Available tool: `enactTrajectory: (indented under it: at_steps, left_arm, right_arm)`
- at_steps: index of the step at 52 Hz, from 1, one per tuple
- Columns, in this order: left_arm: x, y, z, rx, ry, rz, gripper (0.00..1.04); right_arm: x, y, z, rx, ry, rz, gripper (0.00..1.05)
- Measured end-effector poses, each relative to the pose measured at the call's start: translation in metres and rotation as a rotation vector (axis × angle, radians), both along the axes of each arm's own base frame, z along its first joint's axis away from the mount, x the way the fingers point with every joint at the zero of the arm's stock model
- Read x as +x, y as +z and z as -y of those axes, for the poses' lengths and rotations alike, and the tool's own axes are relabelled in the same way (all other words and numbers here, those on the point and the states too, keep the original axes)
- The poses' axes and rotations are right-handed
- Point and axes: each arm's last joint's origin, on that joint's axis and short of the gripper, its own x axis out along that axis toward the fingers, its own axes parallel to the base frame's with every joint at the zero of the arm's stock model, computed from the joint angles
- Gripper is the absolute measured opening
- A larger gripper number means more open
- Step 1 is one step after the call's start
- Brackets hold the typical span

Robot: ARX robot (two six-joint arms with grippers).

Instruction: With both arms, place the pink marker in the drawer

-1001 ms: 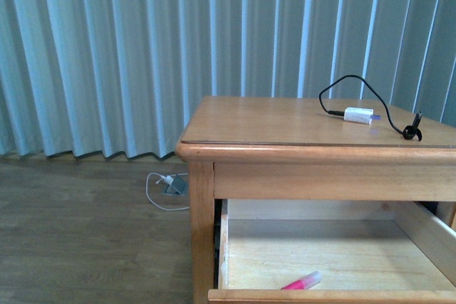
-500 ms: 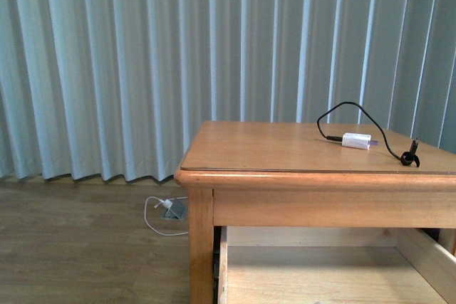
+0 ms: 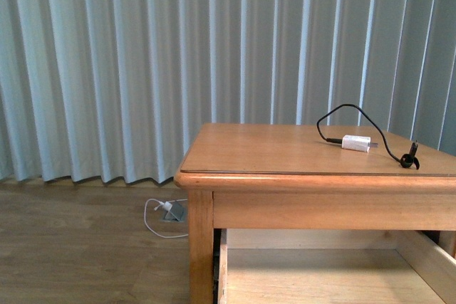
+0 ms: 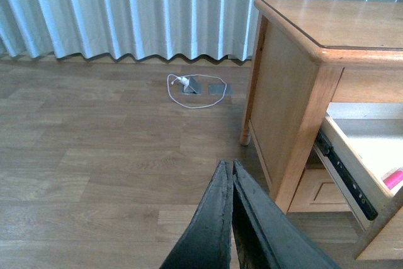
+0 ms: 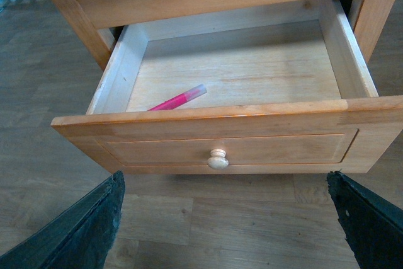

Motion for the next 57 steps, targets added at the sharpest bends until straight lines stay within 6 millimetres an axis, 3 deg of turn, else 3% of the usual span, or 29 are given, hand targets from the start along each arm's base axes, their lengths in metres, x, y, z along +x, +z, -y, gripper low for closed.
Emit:
enactTrajectory:
  at_steps: [23,57]
  left_arm:
    - [-0.011,-0.014,0.0,0.0,0.0,0.007,0.04]
    - [-0.027,-0.016,0.0,0.0,-0.001,0.022,0.04]
  right_arm:
    - [0.0,0.0,0.0,0.0,0.0,0.0,0.96]
    - [0.0,0.0,0.0,0.0,0.0,0.0,0.96]
